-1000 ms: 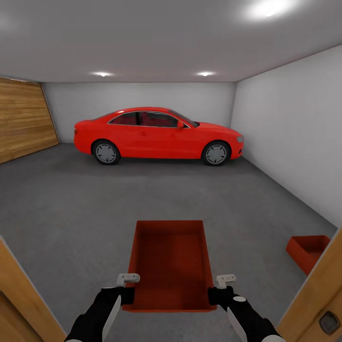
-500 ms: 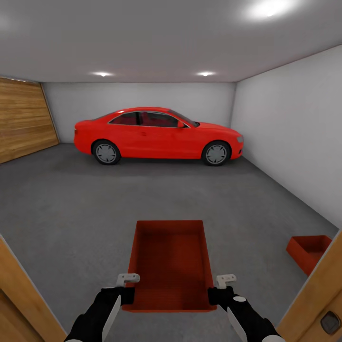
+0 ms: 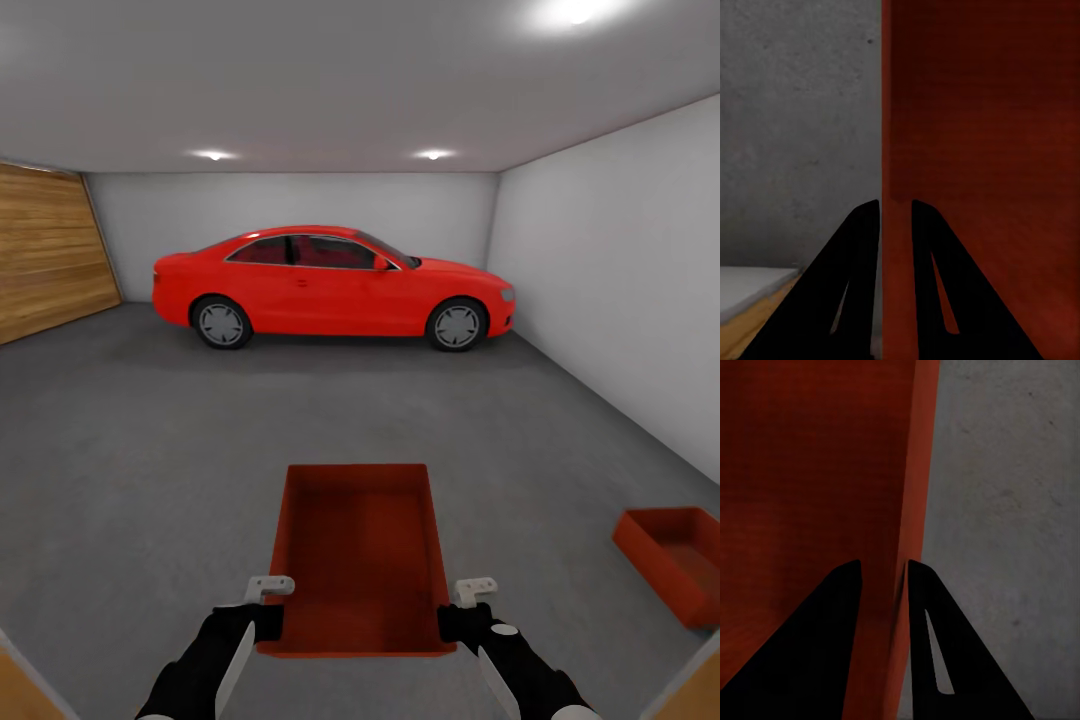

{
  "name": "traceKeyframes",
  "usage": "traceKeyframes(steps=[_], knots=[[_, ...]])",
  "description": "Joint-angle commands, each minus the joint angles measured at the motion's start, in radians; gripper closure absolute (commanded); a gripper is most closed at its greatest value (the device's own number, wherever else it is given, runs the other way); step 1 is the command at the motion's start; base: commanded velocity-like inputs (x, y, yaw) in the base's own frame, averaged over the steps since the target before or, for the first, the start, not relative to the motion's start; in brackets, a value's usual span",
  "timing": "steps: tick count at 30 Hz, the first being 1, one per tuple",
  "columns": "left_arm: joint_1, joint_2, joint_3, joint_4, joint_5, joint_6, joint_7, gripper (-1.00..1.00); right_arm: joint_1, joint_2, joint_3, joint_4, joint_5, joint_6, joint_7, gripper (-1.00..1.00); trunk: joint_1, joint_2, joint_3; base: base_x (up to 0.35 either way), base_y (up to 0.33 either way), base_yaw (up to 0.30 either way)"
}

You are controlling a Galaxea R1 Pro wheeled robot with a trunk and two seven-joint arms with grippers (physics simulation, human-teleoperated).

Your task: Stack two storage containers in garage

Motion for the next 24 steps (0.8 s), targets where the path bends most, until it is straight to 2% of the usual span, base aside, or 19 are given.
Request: traceKeyframes(steps=[1,9,24], knots=[[-0.001,-0.001,0.006,-0.024,-0.049,0.008,0.017,1.0,0.0,-0.001,0.044,0.001,0.04,0.006,0.02,1.0,0.001,-0.002,-0.002,0.324,0.0,0.0],[-0.002,-0.001,0.006,-0.024,-0.048,0.008,0.017,1.0,0.0,-0.001,0.044,0.001,0.04,0.006,0.02,1.0,0.001,-0.002,-0.002,0.309,0.0,0.0],[-0.002,-0.001,0.006,-0.024,-0.048,0.008,0.017,1.0,0.0,-0.001,0.043,0.001,0.04,0.006,0.02,1.0,0.001,-0.002,-0.002,0.022,0.0,0.0]])
